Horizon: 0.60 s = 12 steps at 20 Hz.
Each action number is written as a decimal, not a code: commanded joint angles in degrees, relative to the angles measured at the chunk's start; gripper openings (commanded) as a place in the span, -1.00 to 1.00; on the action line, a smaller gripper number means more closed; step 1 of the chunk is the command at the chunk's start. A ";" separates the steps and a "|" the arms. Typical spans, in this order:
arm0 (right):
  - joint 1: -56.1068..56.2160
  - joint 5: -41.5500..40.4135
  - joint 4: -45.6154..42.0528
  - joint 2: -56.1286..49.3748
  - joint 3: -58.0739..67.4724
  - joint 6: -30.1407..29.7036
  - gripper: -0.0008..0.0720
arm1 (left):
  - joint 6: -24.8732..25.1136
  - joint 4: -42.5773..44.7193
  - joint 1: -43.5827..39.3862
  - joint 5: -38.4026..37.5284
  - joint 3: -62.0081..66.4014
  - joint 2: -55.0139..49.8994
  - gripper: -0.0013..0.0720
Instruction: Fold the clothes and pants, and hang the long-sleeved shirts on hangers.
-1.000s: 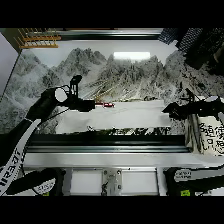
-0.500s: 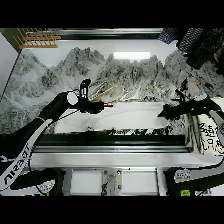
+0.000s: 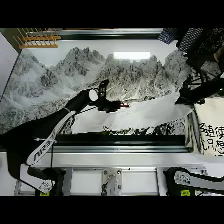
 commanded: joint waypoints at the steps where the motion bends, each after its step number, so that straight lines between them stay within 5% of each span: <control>1: 5.66 6.71 -1.03 2.29 7.82 5.18 -0.94 | 0.11 -0.42 -3.82 -2.08 8.92 -7.50 -0.95; 12: 20.48 7.45 -0.98 2.64 21.75 9.84 -0.94 | 0.07 -0.46 -6.51 -8.24 17.73 -14.99 -0.95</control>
